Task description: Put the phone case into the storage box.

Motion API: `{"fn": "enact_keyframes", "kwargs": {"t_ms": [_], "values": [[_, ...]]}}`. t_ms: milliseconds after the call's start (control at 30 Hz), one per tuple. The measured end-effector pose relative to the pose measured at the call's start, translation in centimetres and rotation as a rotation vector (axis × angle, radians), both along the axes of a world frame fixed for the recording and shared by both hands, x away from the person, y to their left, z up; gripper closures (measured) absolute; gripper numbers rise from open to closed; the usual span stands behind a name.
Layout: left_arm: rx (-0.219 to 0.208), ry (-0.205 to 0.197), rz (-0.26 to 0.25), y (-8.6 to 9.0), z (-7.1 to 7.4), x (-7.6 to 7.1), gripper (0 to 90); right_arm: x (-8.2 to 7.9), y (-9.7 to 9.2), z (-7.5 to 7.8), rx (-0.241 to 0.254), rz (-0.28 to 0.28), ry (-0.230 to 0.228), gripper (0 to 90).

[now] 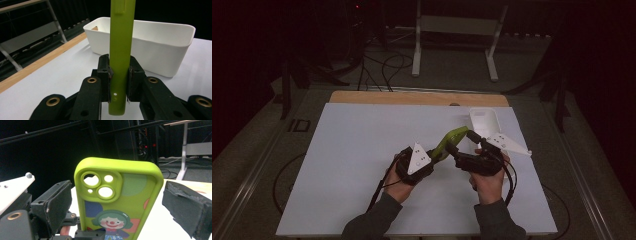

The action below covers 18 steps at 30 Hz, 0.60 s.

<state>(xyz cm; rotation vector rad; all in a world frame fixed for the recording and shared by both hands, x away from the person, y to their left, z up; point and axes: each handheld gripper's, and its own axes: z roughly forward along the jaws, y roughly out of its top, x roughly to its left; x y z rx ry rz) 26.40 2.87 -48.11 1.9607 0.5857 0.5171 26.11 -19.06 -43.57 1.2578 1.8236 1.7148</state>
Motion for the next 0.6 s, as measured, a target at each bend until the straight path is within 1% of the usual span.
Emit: {"fn": "enact_keyframes", "kwargs": {"t_ms": [200, 267, 433, 533, 600], "values": [[0.005, -0.001, -0.006, -0.18, -0.05, -0.13, 77.6, 0.04, 0.13, 0.06, -0.005, -0.016, -0.004, 8.9], [0.010, -0.003, -0.005, -0.23, -0.08, -0.22, 77.6, 0.04, 0.18, 0.06, -0.004, -0.017, -0.012, 9.0], [0.014, -0.011, -0.006, -0.47, -0.15, -0.48, 77.6, 0.08, 0.32, 0.06, -0.004, -0.019, -0.010, 9.2], [0.017, -0.012, -0.009, -0.55, -0.19, -0.59, 77.6, 0.08, 0.43, 0.08, -0.013, -0.039, -0.012, 12.4], [0.016, -0.009, -0.009, -0.65, -0.25, -0.71, 77.5, 0.13, 0.48, 0.07, -0.012, -0.045, -0.007, 12.6]]}}
